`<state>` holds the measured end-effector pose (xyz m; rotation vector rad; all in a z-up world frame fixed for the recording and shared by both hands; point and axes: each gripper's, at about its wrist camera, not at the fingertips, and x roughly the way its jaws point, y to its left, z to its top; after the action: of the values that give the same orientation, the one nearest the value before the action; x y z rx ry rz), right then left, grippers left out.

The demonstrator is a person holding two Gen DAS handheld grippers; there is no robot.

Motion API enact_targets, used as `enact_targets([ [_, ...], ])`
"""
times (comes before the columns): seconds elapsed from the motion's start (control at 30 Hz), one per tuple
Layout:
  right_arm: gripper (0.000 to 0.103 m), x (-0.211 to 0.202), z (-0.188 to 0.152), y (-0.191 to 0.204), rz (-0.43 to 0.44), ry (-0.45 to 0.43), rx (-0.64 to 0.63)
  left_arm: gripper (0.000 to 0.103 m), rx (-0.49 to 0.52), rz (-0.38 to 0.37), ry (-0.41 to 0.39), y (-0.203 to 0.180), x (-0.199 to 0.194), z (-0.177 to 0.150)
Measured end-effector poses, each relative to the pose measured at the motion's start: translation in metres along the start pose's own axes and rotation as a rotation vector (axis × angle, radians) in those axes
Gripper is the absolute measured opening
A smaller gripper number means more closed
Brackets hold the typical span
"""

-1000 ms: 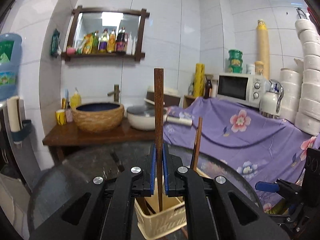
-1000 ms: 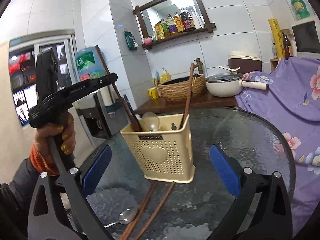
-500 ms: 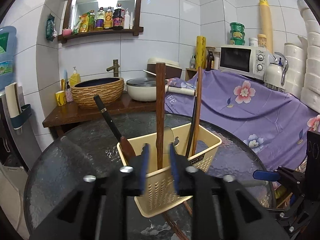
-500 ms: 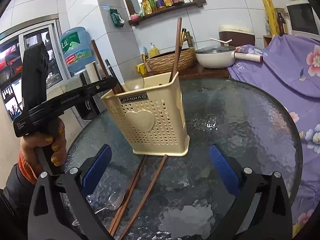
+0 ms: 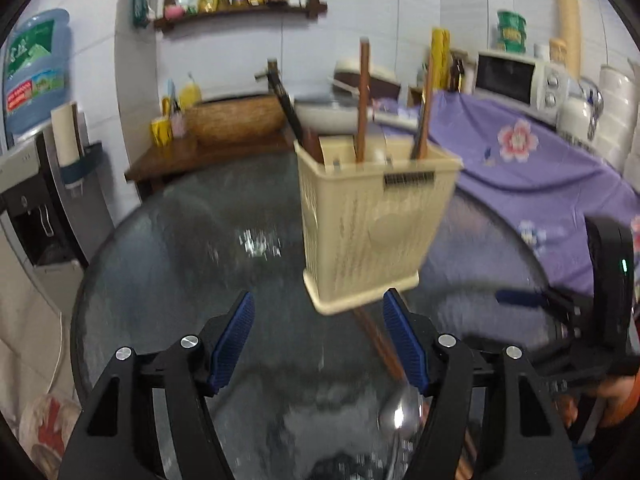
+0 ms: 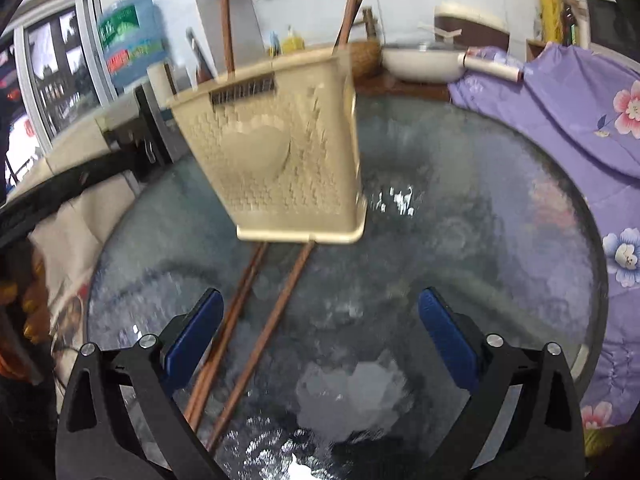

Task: Organize utensils
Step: 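Grasp the metal spoon with the left gripper while the right gripper grasps a wooden chopstick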

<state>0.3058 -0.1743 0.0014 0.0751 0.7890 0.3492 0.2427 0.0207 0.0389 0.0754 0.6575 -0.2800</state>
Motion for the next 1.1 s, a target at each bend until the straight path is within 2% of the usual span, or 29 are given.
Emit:
enact_targets([
  [0.1, 0.079, 0.011, -0.003, 0.010, -0.009, 0.049, -0.019, 0.064, 0.045, -0.013, 0.059, -0.009, 0.000, -0.021],
  [0.17, 0.066, 0.017, -0.004, 0.016, -0.023, 0.069, -0.032, 0.064, 0.071, -0.019, 0.088, -0.015, 0.001, -0.030],
  [0.37, 0.052, 0.033, 0.001, 0.019, -0.031, 0.131, -0.028, 0.064, 0.171, -0.049, 0.157, -0.035, 0.011, -0.054],
  [0.6, 0.050, 0.056, 0.011, 0.032, -0.048, 0.183, -0.055, 0.064, 0.250, -0.053, 0.207, -0.042, 0.011, -0.072],
  [0.73, 0.047, 0.063, 0.011, 0.043, -0.091, 0.185, -0.107, 0.064, 0.280, -0.051, 0.241, -0.046, 0.014, -0.081],
  [0.97, 0.037, 0.063, 0.013, 0.040, -0.095, 0.191, -0.113, 0.061, 0.267, -0.040, 0.239, -0.050, 0.029, -0.078],
  [1.1, 0.036, 0.059, 0.012, 0.034, -0.086, 0.194, -0.113, 0.059, 0.250, -0.041, 0.233, -0.051, 0.038, -0.074],
])
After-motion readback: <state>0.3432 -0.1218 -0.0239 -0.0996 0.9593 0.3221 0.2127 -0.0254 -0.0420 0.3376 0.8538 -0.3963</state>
